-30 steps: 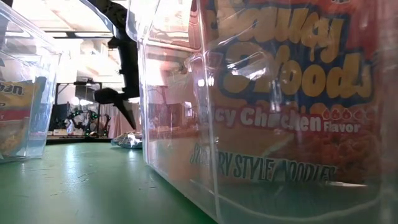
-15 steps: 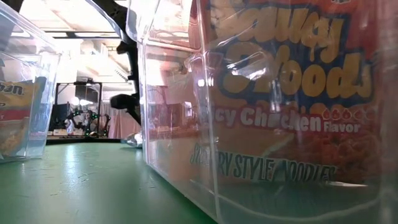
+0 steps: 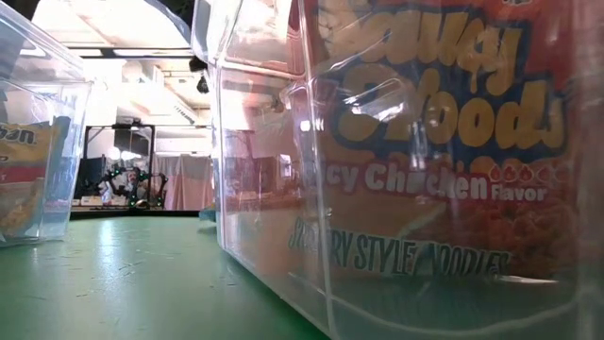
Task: Sort Maruchan noodles
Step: Put the blue noodle pack into the left transparent bin
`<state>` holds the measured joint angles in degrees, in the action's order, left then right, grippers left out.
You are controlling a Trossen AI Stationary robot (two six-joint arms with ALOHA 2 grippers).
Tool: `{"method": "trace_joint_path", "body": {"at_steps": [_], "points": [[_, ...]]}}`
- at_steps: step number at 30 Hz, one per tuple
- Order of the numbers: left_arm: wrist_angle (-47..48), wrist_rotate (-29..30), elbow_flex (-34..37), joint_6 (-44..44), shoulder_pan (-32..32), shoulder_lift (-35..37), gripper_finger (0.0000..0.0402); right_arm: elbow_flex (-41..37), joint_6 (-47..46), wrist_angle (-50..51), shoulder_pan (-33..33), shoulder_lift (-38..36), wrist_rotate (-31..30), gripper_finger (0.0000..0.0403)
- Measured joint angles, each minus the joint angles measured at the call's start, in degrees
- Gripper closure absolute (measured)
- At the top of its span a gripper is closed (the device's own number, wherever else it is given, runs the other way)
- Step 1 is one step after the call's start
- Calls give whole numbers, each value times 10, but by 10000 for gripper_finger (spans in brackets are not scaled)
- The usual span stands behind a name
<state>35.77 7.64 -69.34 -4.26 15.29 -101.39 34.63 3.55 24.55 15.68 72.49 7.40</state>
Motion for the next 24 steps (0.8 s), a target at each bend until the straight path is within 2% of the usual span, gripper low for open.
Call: {"method": "trace_joint_path", "body": {"at_steps": [3,5,12,16,22,24], "points": [[7,0,-13,20,-1,20,222,0,-1,0,0,0,0,294],[27,-2,-13,72,-1,33,222,0,0,0,0,0,0,294],[68,-11,20,400,-5,65,203,0,-1,0,0,0,0,294],[63,18,48,505,-5,72,164,0,-1,0,0,0,0,294],[33,49,100,561,-6,72,84,0,0,0,0,0,0,294],[-8,50,125,577,-7,70,65,0,-1,0,0,0,0,294]]}}
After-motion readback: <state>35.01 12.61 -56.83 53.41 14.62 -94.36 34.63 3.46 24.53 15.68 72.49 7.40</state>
